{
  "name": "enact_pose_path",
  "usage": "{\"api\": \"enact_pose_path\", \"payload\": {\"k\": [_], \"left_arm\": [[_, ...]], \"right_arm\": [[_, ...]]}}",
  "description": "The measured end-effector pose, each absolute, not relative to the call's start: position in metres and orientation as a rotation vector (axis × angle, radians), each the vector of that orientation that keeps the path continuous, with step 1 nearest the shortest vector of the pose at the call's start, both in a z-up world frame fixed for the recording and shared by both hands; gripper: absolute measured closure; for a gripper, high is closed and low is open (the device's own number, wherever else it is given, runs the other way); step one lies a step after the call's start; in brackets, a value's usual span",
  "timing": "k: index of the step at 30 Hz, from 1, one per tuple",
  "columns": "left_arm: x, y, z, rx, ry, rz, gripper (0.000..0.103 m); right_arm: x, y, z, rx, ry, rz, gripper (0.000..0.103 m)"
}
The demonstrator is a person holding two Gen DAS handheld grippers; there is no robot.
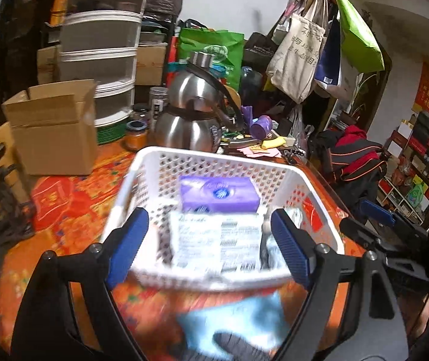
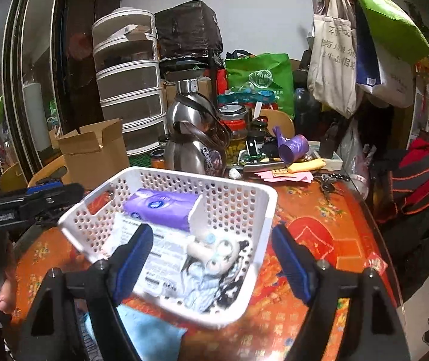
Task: Organize soft objects
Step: 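Lower both tools to the grey knit glove and close on its cuff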
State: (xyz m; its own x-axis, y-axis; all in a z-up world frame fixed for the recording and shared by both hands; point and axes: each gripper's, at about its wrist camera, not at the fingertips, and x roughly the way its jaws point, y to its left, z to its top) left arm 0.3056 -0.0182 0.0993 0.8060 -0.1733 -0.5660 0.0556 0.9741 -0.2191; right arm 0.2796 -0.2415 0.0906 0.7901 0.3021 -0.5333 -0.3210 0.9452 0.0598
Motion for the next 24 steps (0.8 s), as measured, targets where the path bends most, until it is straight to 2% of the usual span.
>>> {"api": "enact_pose_path", "payload": {"k": [2, 5, 9, 14, 19, 21, 23, 24], "left_arm": [[0.28, -0.01, 0.103, -0.192, 0.619, -0.108, 0.021], [0.23, 0.003, 0.105, -0.165, 0.619, -0.071, 0.012], [0.17, 0.022, 0.094, -0.188, 0.636, -0.079, 0.011], [0.111, 0.046, 0.054, -0.245, 0.662, -0.05, 0.011], [0.099, 0.048, 0.007, -0.29, 0.739, -0.051, 0.011], [0.101, 0.039, -0.01, -0.267, 0.766, -0.05, 0.011], [0.105, 0.028, -0.024, -0.248, 0.799, -0.067, 0.013], [0.107, 0.023, -0.029, -0.238, 0.81, -0.07, 0.015]], "right_arm": [[0.264, -0.242, 0.09, -0.024, 0.576, 0.341, 0.022], [0.233, -0.243, 0.083, -0.012, 0.58, 0.356, 0.019], [0.188, -0.242, 0.058, -0.002, 0.615, 0.369, 0.018], [0.138, -0.229, 0.009, 0.022, 0.71, 0.439, 0.018], [0.11, -0.219, -0.025, 0.006, 0.755, 0.457, 0.019], [0.106, -0.218, -0.031, 0.006, 0.759, 0.454, 0.021], [0.105, -0.216, -0.038, 0.007, 0.778, 0.46, 0.032], [0.105, -0.215, -0.041, 0.003, 0.783, 0.463, 0.034]]}}
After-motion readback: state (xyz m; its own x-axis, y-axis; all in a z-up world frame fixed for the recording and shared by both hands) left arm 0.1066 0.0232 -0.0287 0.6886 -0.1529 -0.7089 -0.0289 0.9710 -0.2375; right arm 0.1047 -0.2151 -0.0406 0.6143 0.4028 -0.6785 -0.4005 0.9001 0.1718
